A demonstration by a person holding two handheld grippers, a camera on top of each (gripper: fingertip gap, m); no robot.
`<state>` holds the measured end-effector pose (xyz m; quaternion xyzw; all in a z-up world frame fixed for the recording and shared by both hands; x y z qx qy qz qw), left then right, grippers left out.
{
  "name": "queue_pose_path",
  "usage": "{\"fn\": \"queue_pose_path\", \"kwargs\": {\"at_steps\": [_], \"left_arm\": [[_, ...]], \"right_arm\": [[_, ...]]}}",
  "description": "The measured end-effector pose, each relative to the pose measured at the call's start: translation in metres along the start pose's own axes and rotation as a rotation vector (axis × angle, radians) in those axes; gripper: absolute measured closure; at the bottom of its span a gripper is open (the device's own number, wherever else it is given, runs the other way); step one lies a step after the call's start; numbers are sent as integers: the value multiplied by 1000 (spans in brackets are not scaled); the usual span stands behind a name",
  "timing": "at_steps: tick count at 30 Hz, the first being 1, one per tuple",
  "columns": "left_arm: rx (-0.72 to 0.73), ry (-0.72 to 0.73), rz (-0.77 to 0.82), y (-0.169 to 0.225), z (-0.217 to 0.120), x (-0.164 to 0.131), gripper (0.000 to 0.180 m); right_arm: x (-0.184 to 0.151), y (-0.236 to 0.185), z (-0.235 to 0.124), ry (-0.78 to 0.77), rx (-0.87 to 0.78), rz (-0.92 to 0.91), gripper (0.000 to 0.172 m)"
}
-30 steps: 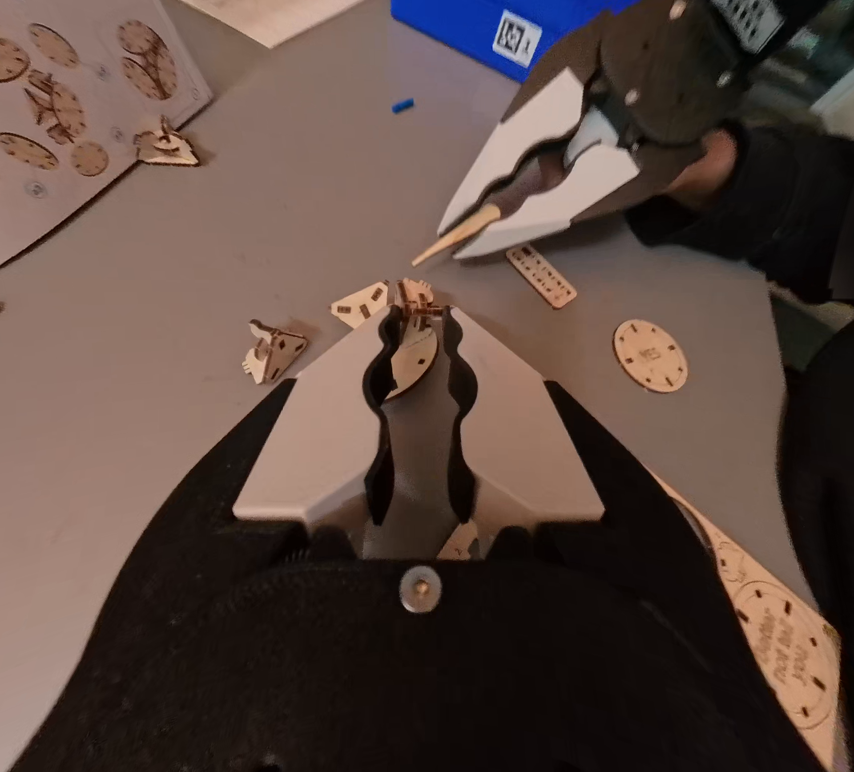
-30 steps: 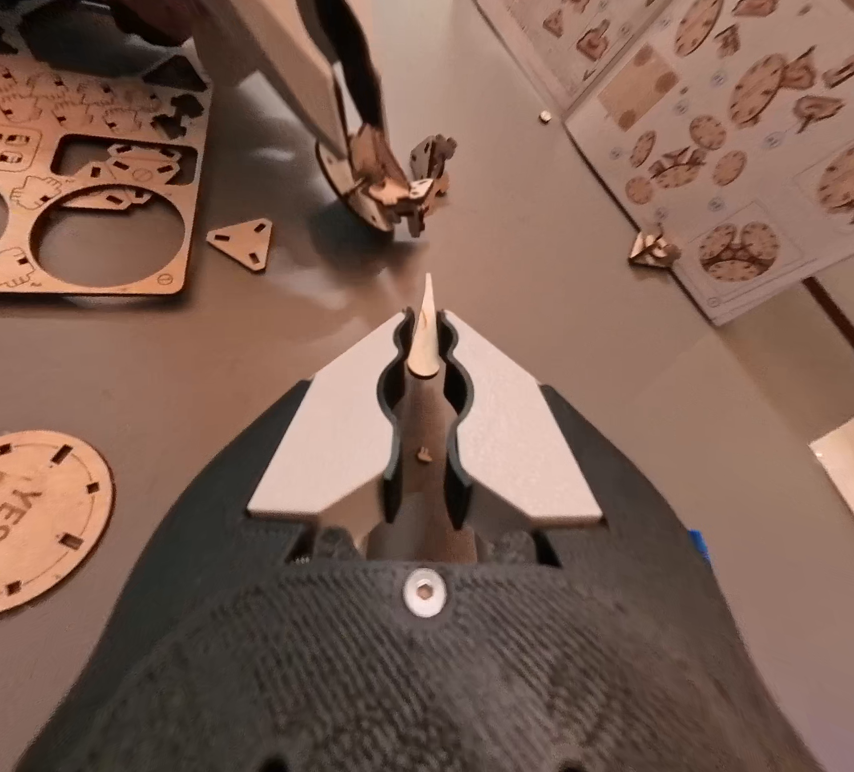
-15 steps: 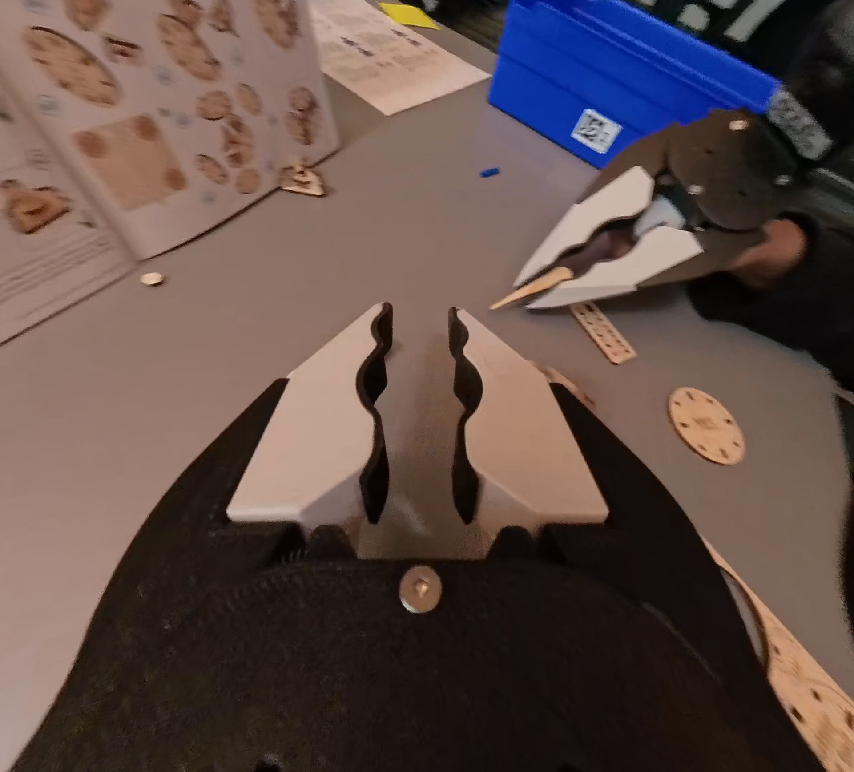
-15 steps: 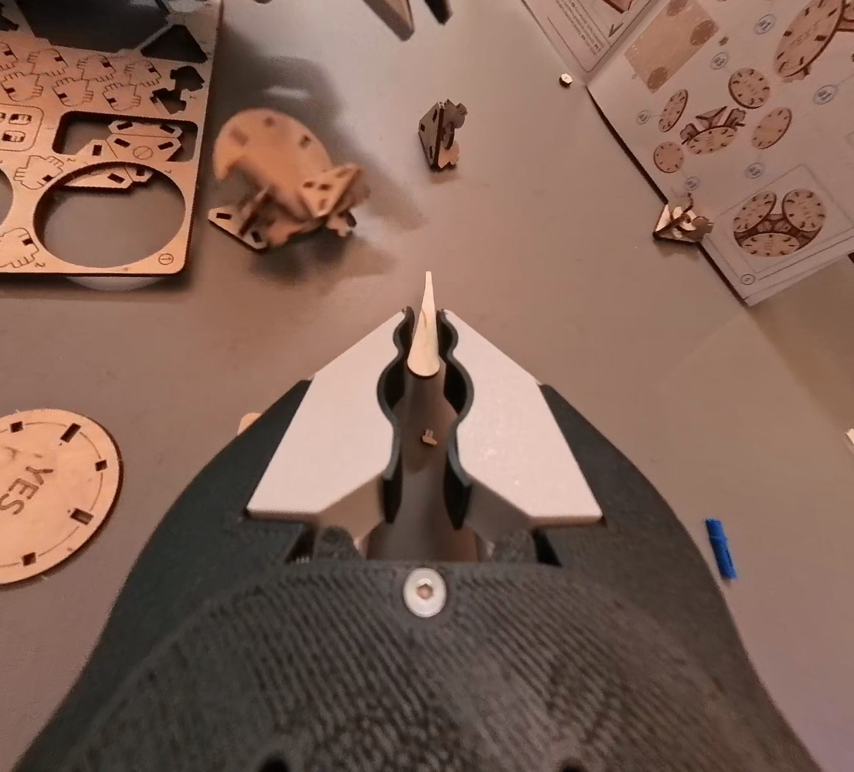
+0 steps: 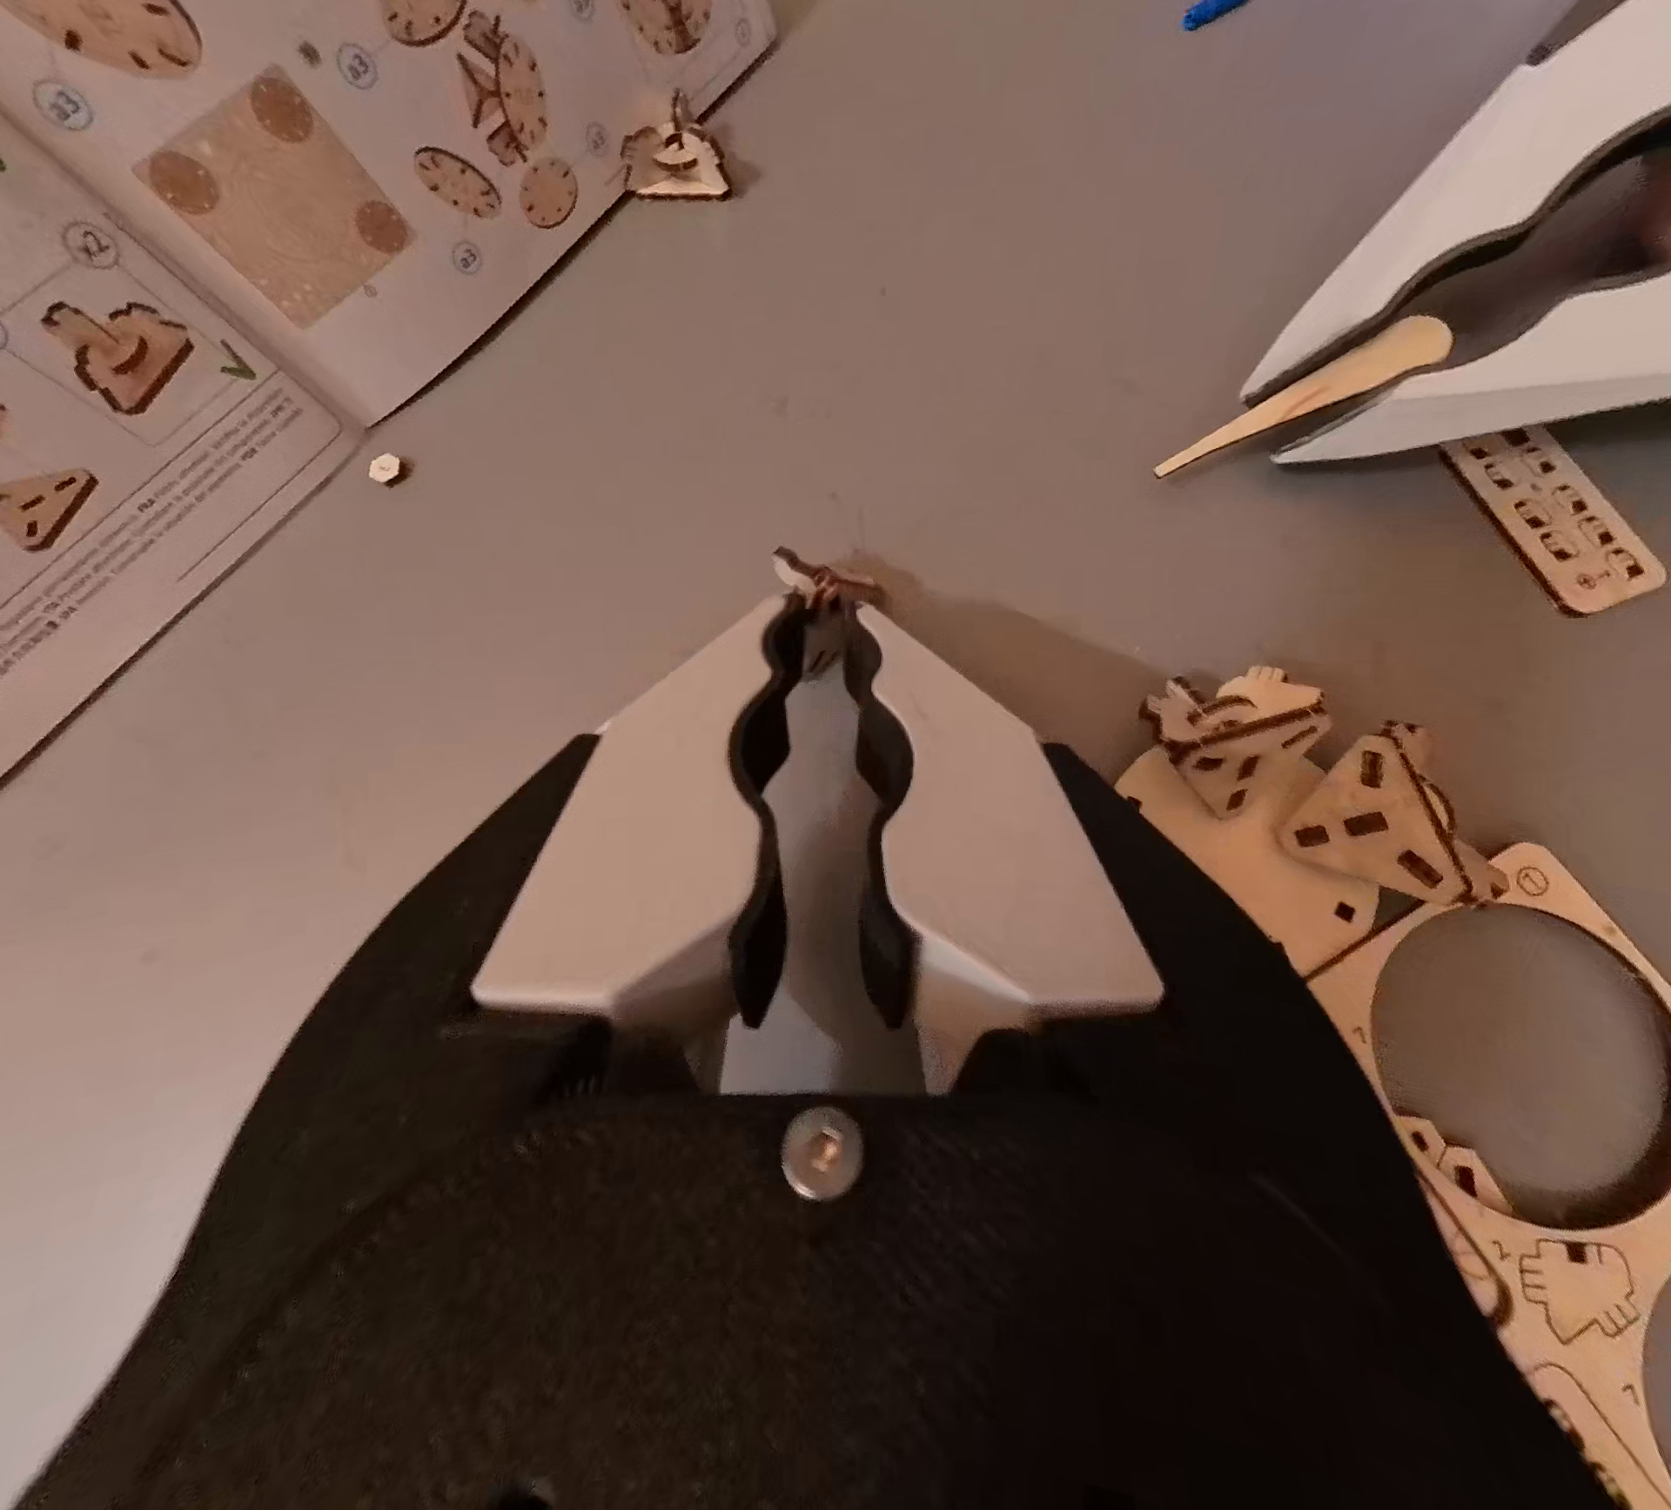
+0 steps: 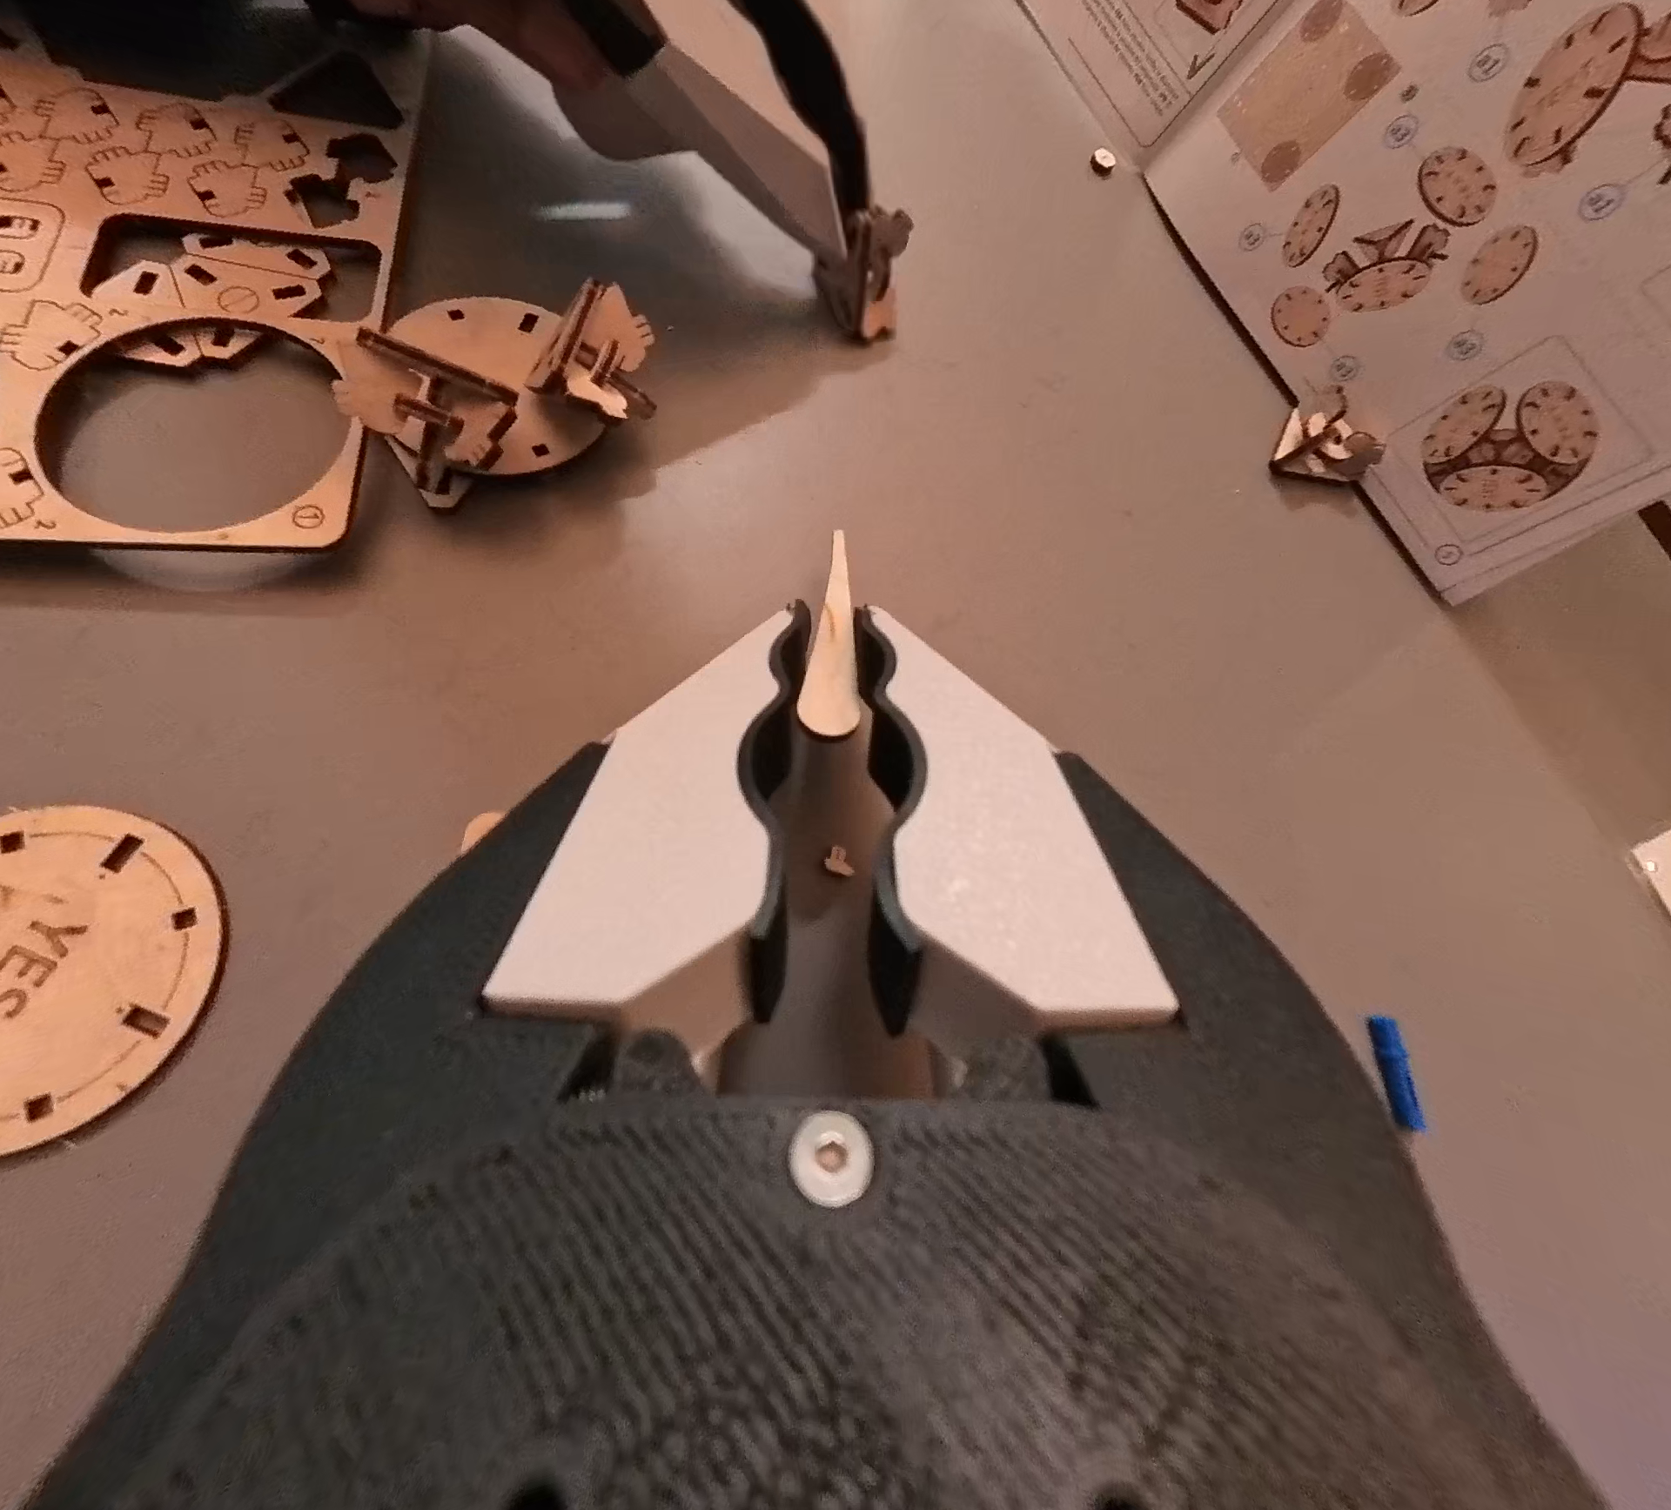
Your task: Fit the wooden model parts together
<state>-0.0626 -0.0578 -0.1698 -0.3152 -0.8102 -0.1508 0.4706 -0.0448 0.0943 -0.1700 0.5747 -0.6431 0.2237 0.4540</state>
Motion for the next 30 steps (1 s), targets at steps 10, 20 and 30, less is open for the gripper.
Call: {"fn": "queue_pose_path", "kwargs": {"at_steps": [10, 20, 30], "left_arm": [[212, -32, 335, -6, -6, -1, 180], [21, -94, 516, 32, -8, -10, 171], [113, 57, 181, -5, -18, 5, 158]], "right_arm": [[0, 2, -1, 3, -12, -2, 163], [-2, 3, 0, -8, -14, -2, 163], [-3, 2, 1, -11, -13, -5, 163]]}}
Point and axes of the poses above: each gripper's, where its closed fingertips meet, z out along the fingers, x out of its top, y = z × x across the jaws, the point moved 5 cm from there along -z, back along the fingers, and after that the axes turned 8 degrees about y, right-handed, at the moved point
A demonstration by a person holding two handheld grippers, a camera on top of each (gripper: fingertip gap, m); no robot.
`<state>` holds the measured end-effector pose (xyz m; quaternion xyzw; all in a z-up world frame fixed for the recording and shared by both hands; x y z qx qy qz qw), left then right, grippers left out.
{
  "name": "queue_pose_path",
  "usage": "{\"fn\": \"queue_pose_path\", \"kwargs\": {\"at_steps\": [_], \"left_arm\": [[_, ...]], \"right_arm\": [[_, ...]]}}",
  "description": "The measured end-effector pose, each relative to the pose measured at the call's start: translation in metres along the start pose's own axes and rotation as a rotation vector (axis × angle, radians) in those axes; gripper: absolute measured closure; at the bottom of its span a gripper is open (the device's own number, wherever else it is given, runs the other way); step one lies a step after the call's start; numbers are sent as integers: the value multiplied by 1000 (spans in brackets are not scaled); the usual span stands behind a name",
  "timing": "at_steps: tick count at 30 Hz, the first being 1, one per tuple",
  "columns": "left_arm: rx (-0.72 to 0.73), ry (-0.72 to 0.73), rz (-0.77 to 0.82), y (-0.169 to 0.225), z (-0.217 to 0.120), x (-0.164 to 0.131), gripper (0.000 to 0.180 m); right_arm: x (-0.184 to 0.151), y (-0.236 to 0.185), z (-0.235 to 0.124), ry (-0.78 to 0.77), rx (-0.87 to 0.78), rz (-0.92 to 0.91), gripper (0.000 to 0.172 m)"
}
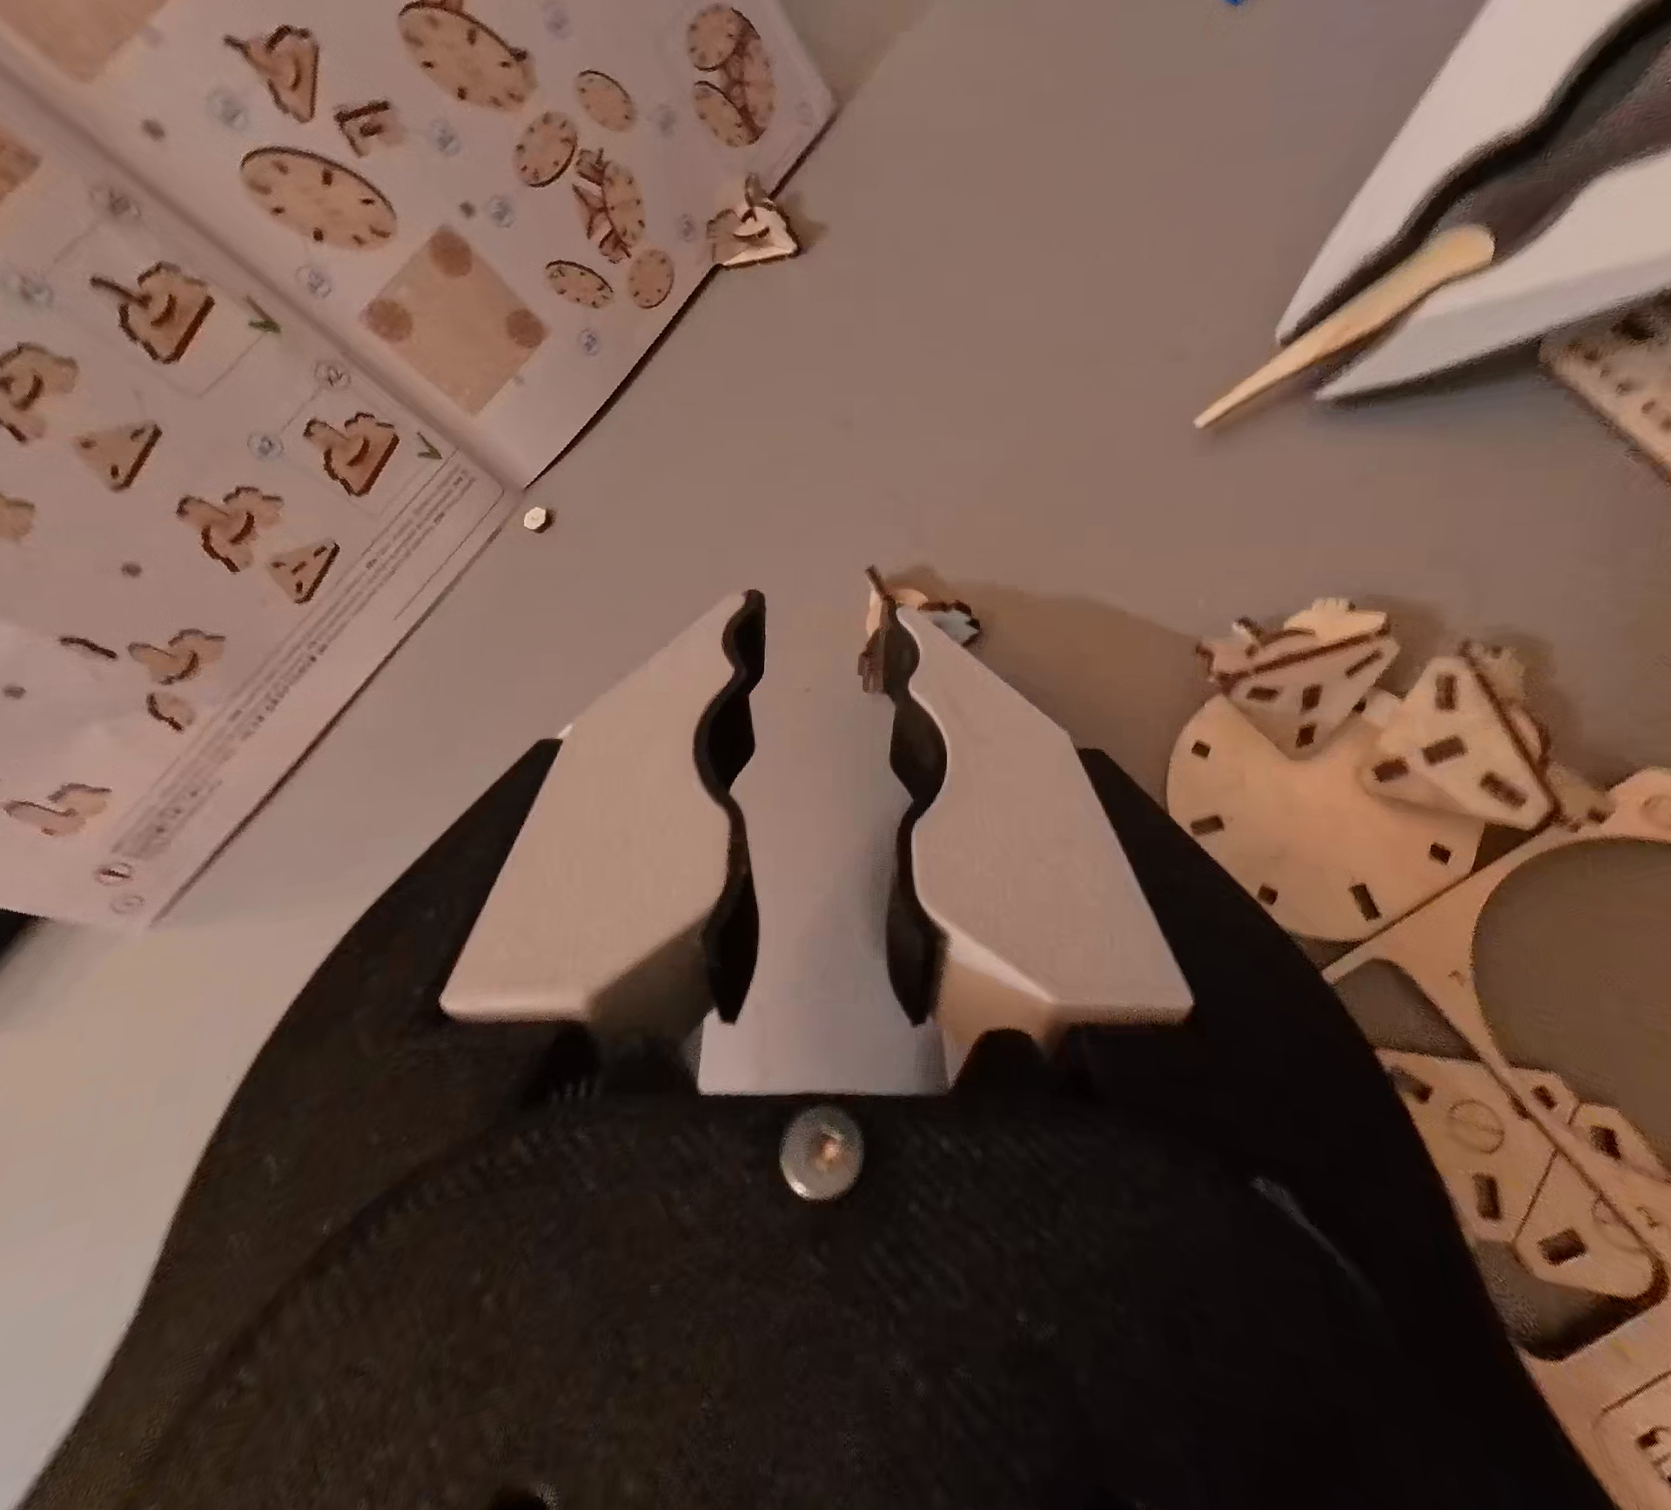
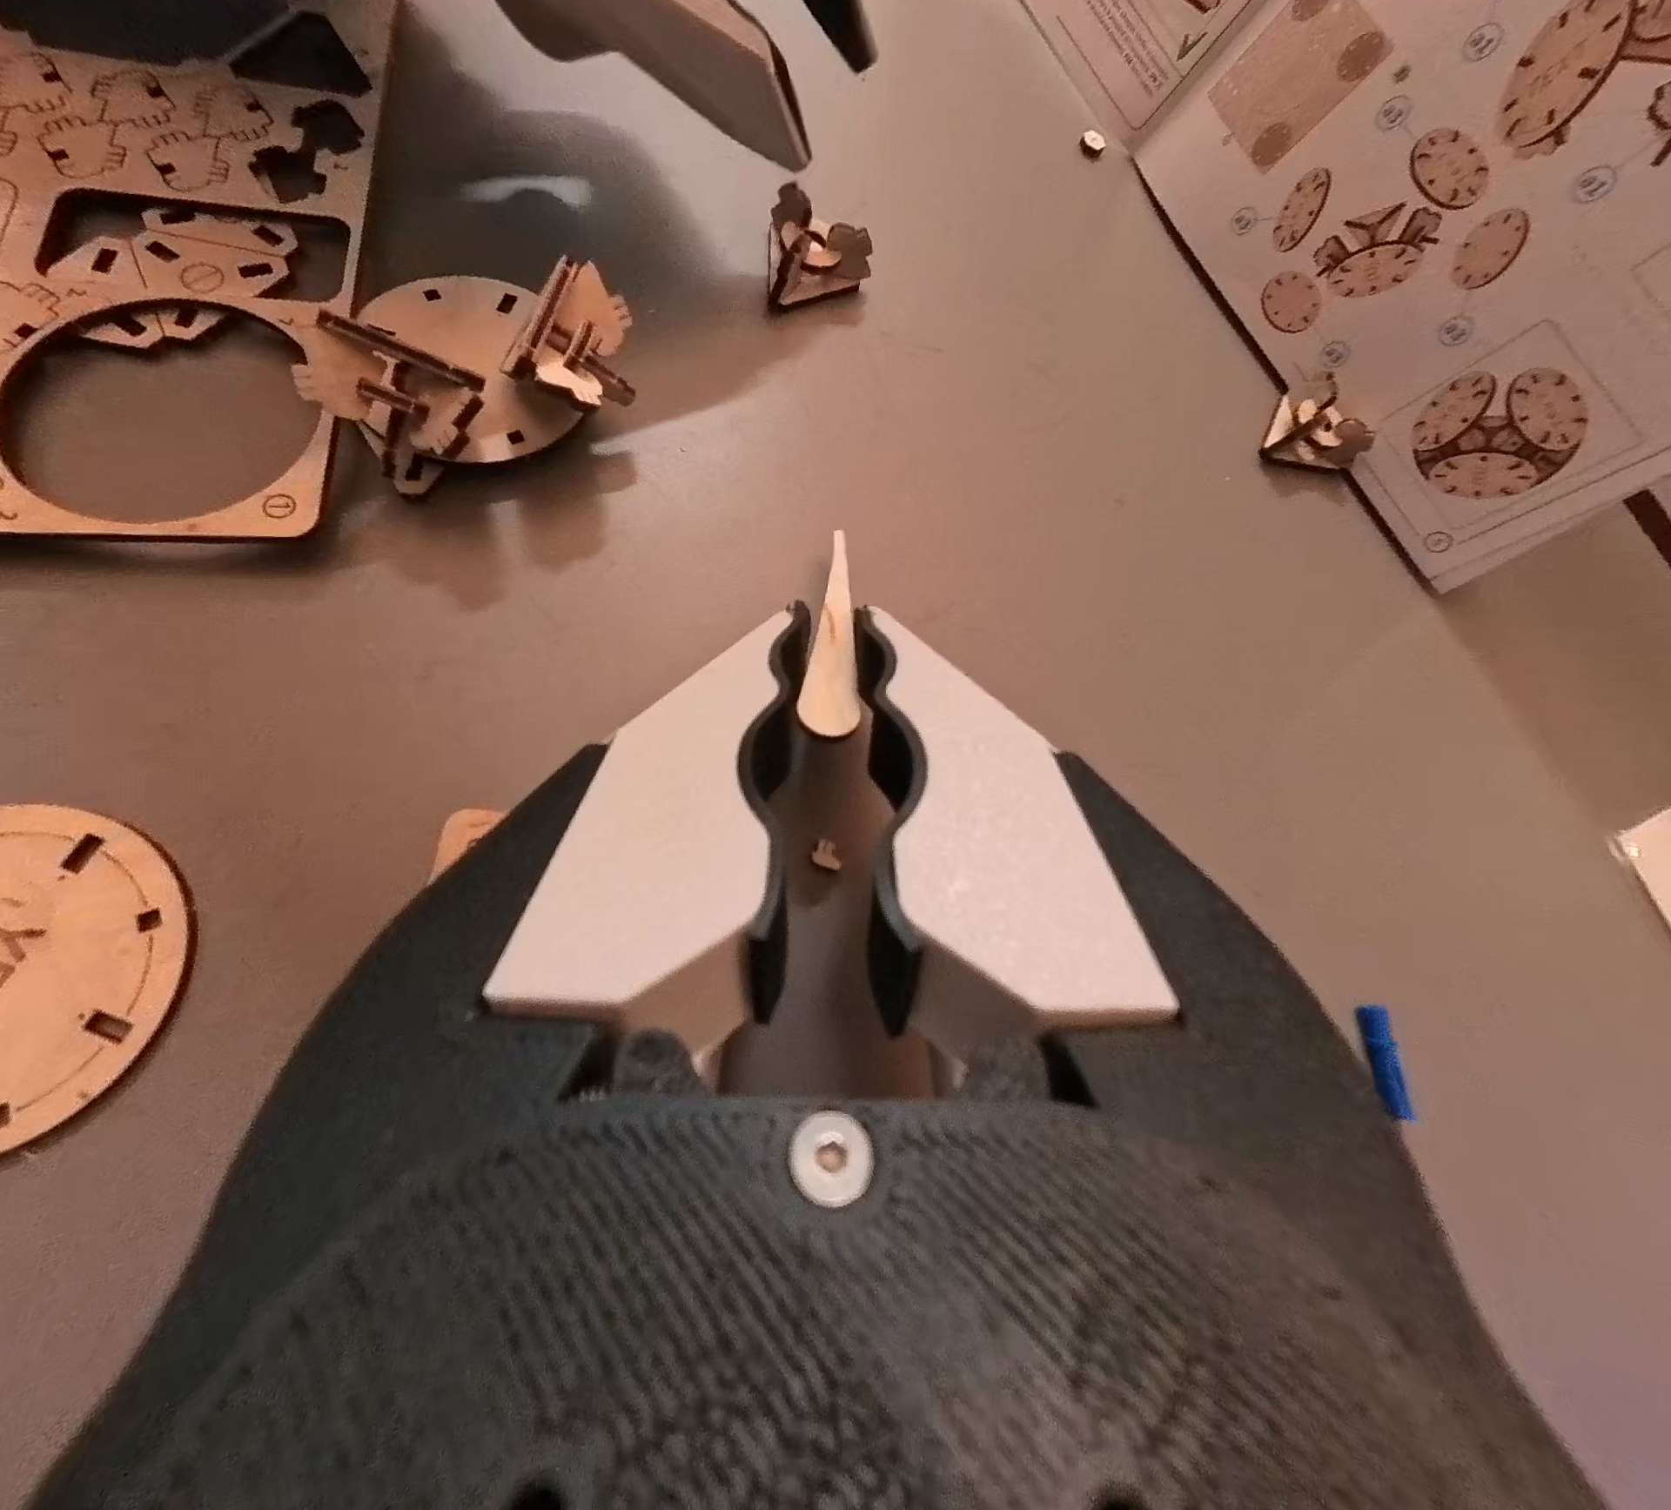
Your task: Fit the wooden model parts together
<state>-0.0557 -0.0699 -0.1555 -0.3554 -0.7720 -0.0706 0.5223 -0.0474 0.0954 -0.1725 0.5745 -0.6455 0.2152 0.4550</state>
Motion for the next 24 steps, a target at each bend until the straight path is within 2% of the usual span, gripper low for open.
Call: {"fn": "queue_pose_path", "kwargs": {"at_steps": [4, 7, 9, 12, 15, 17, 19, 21, 24], "left_arm": [[-48, 47, -238, -13, 6, 14, 149], [-179, -71, -320, -20, 27, 25, 136], [-204, -136, -295, -29, 52, 34, 136], [-246, -139, -240, -28, 94, 56, 136], [-160, -142, -100, -29, 135, 69, 136], [-126, -152, -71, -30, 154, 72, 136], [-127, -205, -70, -29, 162, 67, 146], [-140, -259, -48, -26, 160, 59, 167], [-159, -284, -30, -22, 142, 52, 168]], "right_arm": [[1, 6, -4, 18, -26, 12, 163], [-1, 12, -7, 25, -40, 32, 163], [-2, 18, -10, 37, -52, 58, 163], [-4, 25, -13, 59, -68, 97, 163], [-7, 30, -15, 63, -80, 113, 163], [-8, 32, -15, 65, -82, 118, 163], [-8, 32, -15, 68, -80, 121, 163], [-6, 31, -16, 72, -82, 112, 163], [-3, 32, -19, 72, -101, 78, 163]]}}
Point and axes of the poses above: each gripper's, where its closed fingertips meet, z out along the fingers, x out of its top, y = z × x across the jaws, the point moved 5 cm from there along -z, back along the fingers, and after that the axes turned 8 degrees about y, right-handed, at the moved point
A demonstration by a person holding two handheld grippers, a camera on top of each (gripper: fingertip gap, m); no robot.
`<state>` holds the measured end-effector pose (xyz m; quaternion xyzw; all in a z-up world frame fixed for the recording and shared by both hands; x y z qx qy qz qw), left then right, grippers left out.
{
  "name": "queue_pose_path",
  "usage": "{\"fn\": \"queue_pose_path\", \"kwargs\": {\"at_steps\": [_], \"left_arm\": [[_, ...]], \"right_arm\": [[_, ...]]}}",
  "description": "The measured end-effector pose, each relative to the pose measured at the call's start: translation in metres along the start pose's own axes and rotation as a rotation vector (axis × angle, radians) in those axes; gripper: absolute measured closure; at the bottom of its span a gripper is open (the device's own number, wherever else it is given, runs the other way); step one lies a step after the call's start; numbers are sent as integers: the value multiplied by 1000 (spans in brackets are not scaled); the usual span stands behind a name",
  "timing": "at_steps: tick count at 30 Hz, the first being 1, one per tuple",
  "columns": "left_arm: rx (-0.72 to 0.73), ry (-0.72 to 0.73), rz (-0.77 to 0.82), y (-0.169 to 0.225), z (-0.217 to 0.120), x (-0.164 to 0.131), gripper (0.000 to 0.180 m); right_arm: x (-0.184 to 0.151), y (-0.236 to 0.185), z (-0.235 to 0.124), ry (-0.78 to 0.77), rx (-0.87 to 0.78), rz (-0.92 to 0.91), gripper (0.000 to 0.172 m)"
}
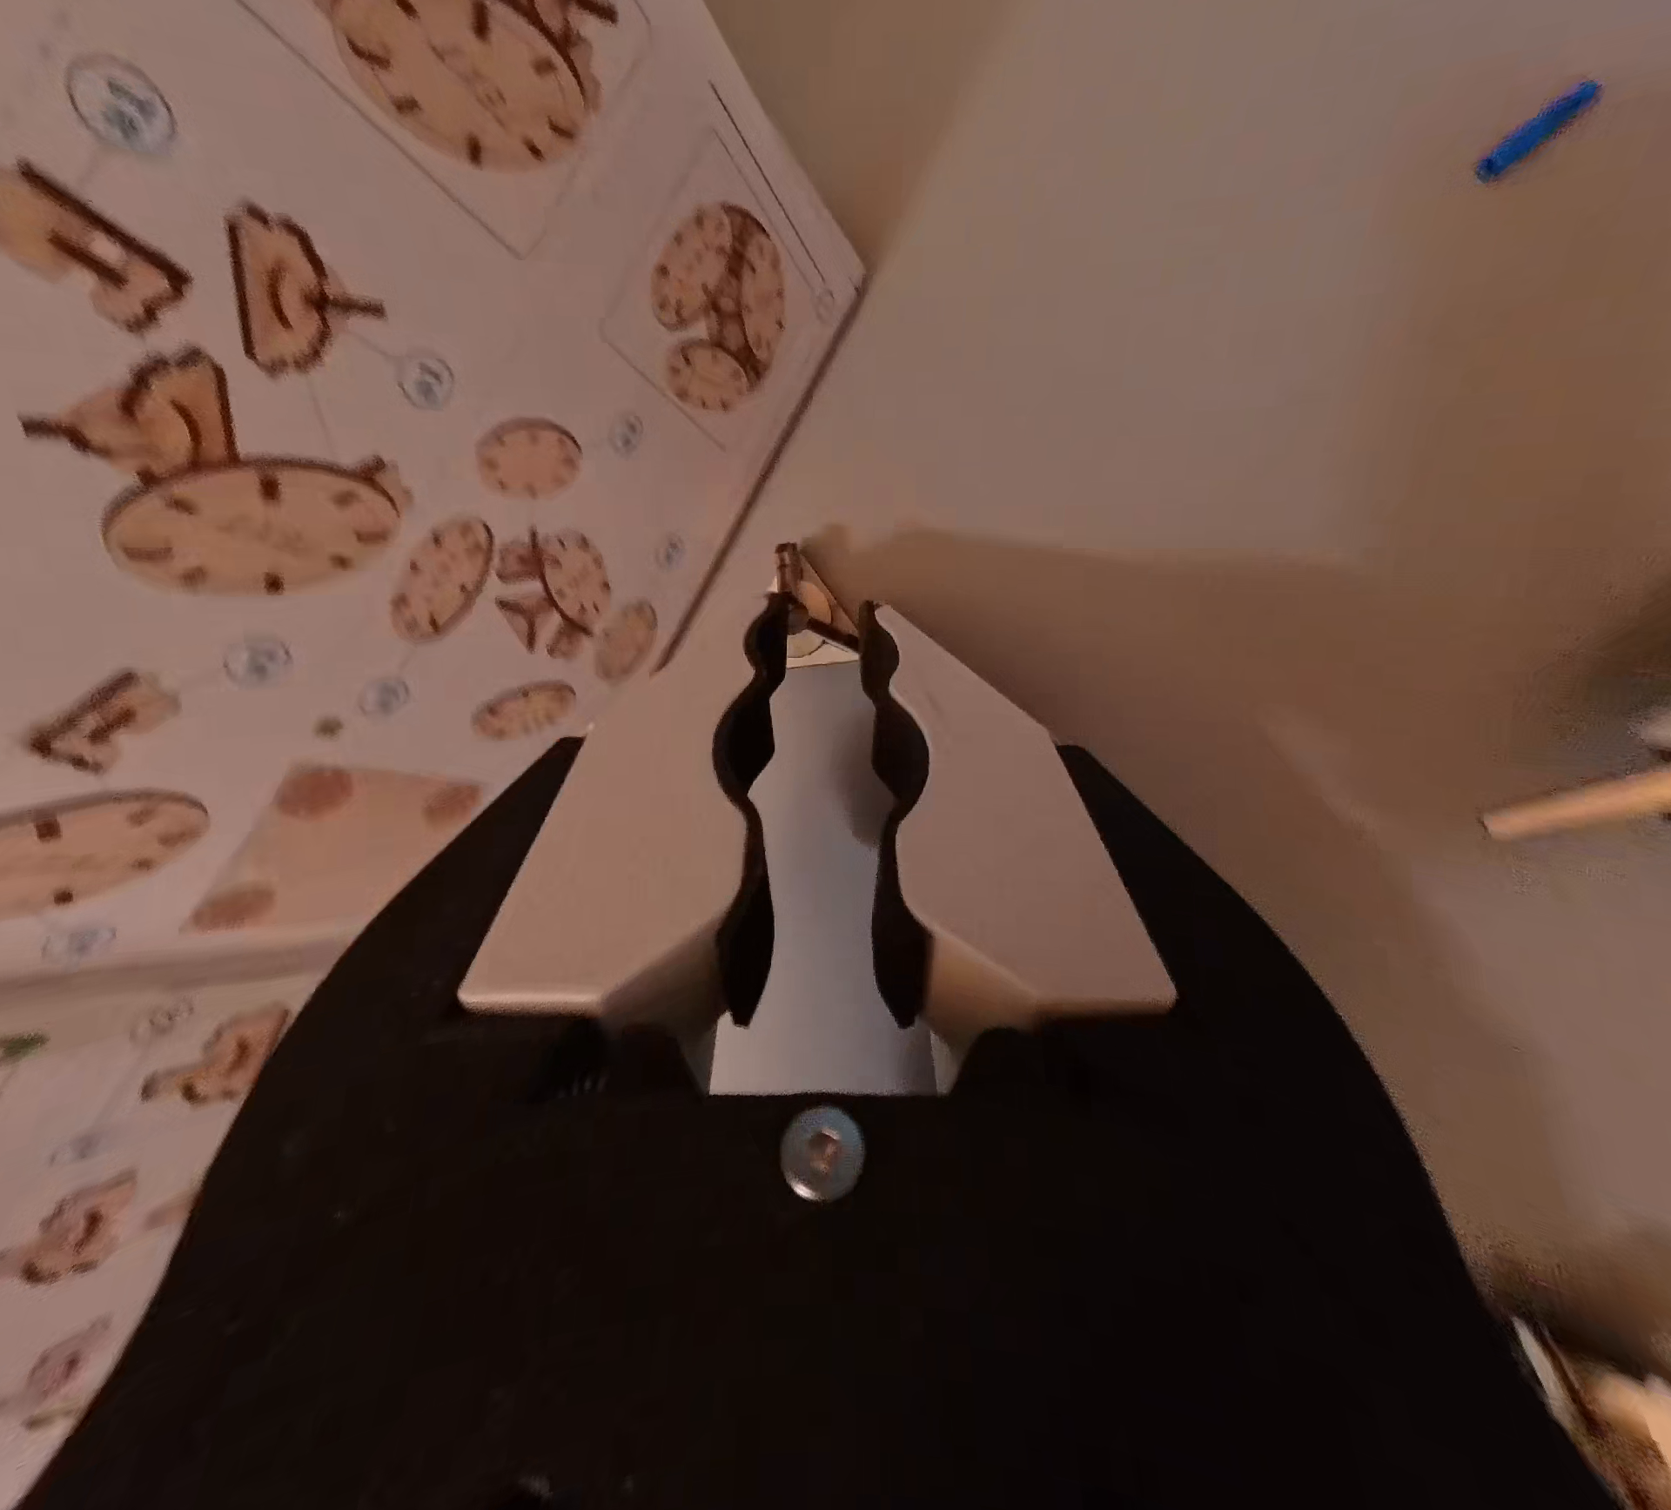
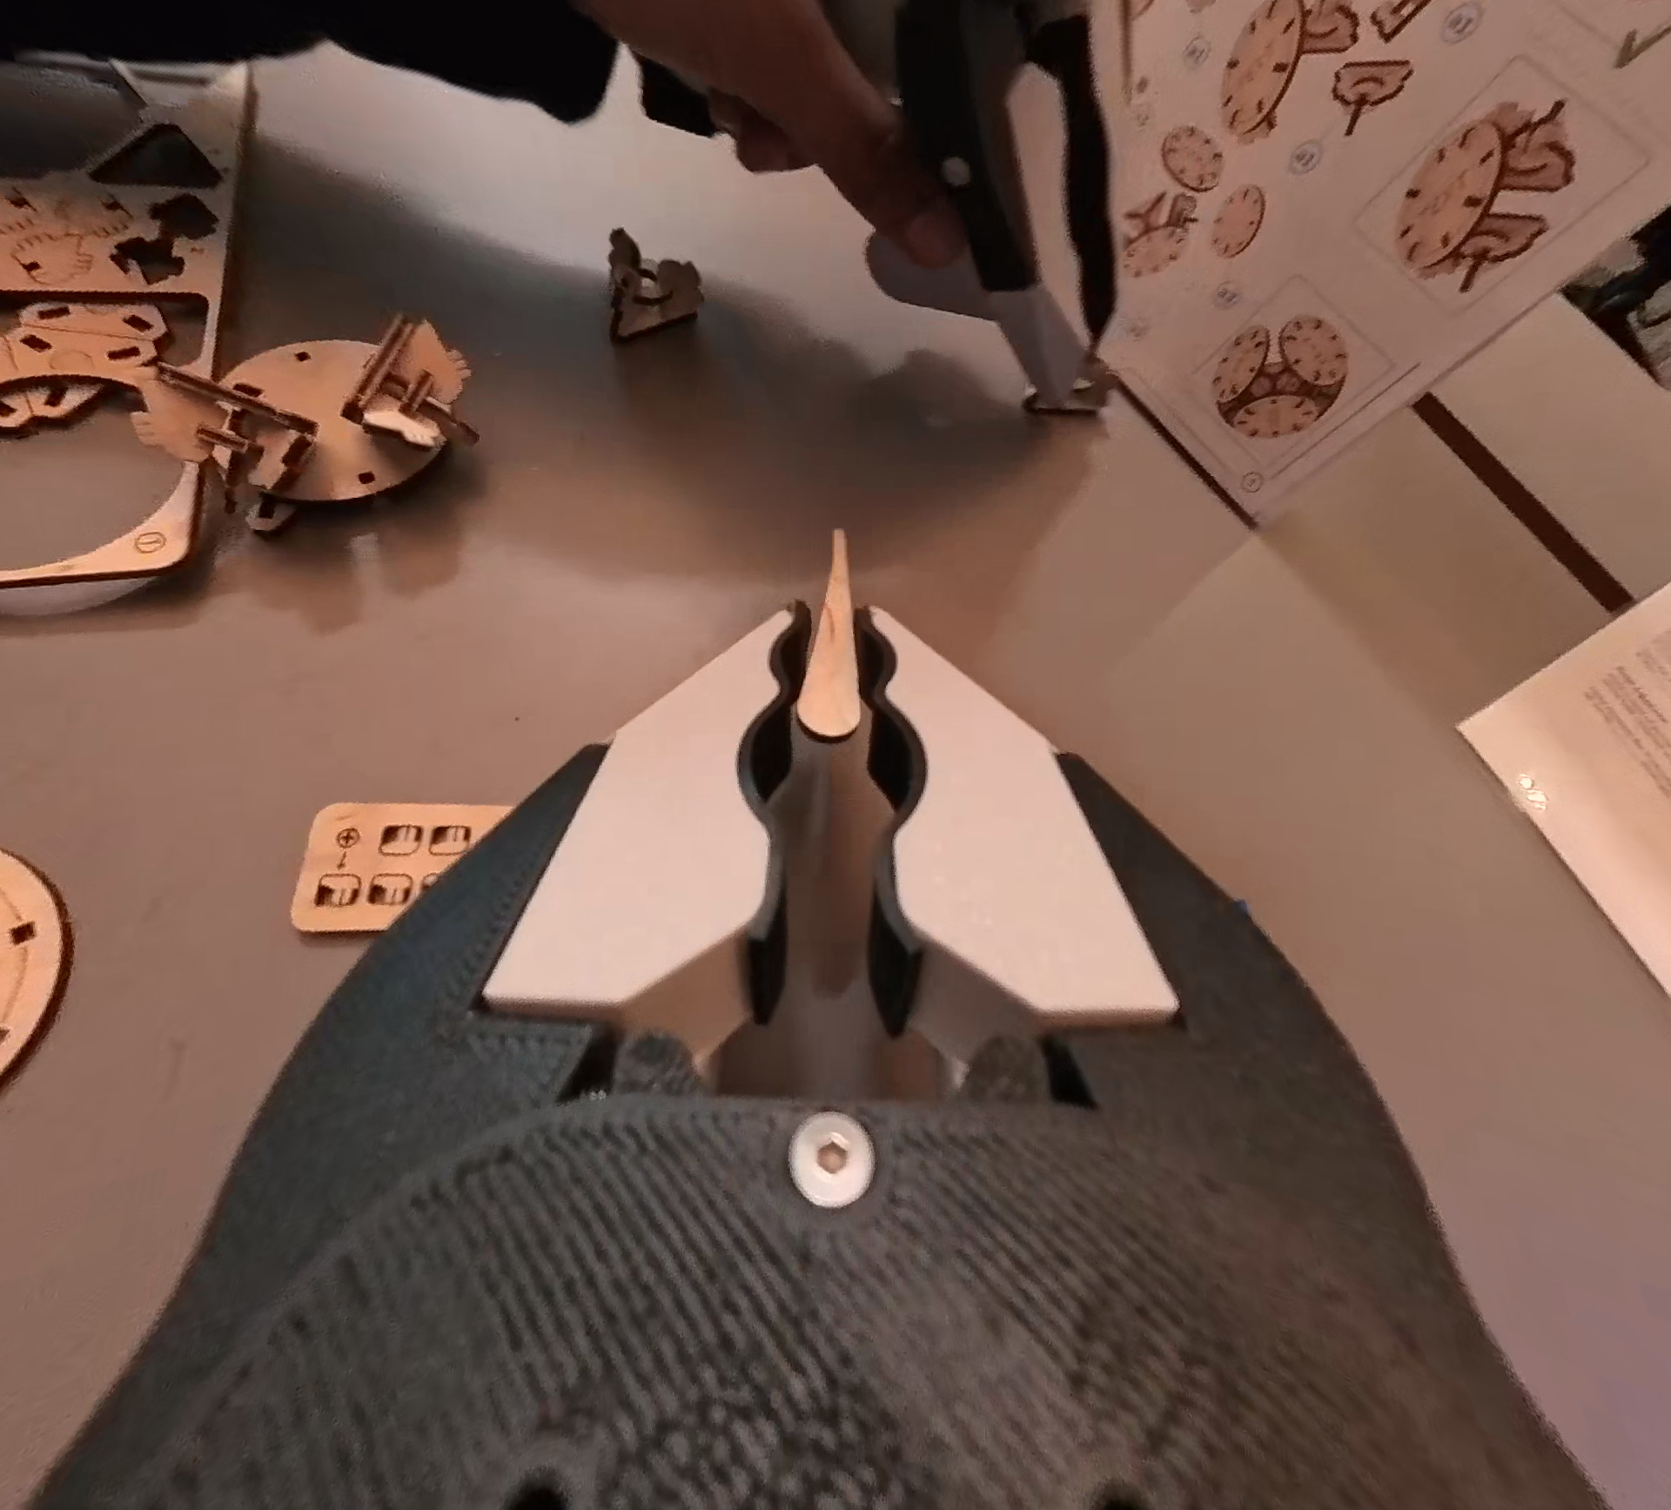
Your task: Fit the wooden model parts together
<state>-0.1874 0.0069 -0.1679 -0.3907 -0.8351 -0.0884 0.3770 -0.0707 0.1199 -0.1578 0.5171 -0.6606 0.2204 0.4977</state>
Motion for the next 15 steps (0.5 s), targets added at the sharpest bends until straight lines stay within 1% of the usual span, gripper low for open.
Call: {"fn": "queue_pose_path", "kwargs": {"at_steps": [2, 3, 4, 5, 7, 10, 13, 15], "left_arm": [[-38, -17, -15, 7, -15, -11, 170], [-50, -18, -23, 10, -24, -17, 179], [-52, -12, -33, 11, -33, -22, 180], [-55, -6, -47, 12, -43, -28, 178], [-90, 4, -87, 16, -60, -39, 170], [-158, 98, -142, 28, -87, -45, 163], [-168, 206, -124, 45, -120, -45, 161], [-157, 211, -97, 65, -139, -48, 159]], "right_arm": [[1, 1, -1, 2, -11, -16, 163], [2, 1, -2, 3, -14, -17, 163], [2, 2, -2, 4, -14, -15, 163], [2, 2, -2, 6, -12, -10, 163], [2, 1, -1, 10, -4, 0, 163], [3, -1, 0, 24, 5, 4, 163], [5, 0, -1, 48, -2, -4, 163], [7, 1, -3, 67, -8, -3, 163]]}}
Point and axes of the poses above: each gripper's, where its closed fingertips meet, z out along the fingers, x out of its top, y = z × x across the jaws, the point moved 5 cm from there along -z, back along the fingers, and after that the axes turned 8 degrees about y, right-handed, at the moved point
